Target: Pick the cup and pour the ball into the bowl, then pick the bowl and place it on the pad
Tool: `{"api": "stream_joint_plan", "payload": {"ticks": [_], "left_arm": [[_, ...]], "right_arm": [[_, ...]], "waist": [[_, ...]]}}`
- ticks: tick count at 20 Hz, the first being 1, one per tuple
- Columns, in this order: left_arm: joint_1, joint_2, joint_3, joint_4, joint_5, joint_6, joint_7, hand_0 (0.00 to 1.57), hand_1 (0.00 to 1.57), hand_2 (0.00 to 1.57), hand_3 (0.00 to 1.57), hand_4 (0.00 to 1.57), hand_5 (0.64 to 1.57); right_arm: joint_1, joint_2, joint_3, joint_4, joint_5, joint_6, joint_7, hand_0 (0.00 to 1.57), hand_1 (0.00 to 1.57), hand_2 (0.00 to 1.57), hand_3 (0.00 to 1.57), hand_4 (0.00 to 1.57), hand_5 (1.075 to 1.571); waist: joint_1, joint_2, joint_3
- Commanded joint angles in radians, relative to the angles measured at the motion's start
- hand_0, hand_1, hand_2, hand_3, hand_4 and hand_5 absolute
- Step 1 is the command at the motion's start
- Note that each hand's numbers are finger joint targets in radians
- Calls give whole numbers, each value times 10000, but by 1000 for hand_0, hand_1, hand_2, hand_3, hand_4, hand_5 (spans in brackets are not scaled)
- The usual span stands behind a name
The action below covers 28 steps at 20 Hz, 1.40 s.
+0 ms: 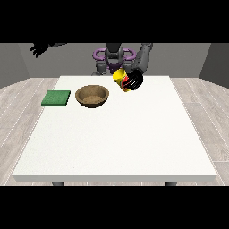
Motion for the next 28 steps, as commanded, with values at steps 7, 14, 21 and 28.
{"api": "stream_joint_plan", "payload": {"ticks": [7,14,21,28], "left_arm": [[-1795,-602,-2699,1358,-4297,1182,4446,1370,1370,1571,1571,1455,1531],[-3165,-1061,-4621,1618,-6164,-429,7600,1311,1311,1571,1571,1470,1529],[-4383,-1068,-6031,2022,-8026,-2437,9599,1453,1453,1571,1571,1090,1569],[-3896,-1070,-7460,352,-8373,-4703,9964,254,254,1235,1557,1077,1570]], "right_arm": [[-47,-387,-502,1766,-92,624,-664,0,0,0,74,688,1559],[-350,-319,-277,2650,235,641,-784,0,0,0,172,699,1560],[-501,37,120,2895,511,711,-1038,0,0,0,293,699,1555],[-864,336,430,3260,854,641,-1523,0,0,0,324,690,1553]], "waist": [[509,-500,-25],[221,-944,-29],[43,-1180,-34],[-339,-970,-40]]}}
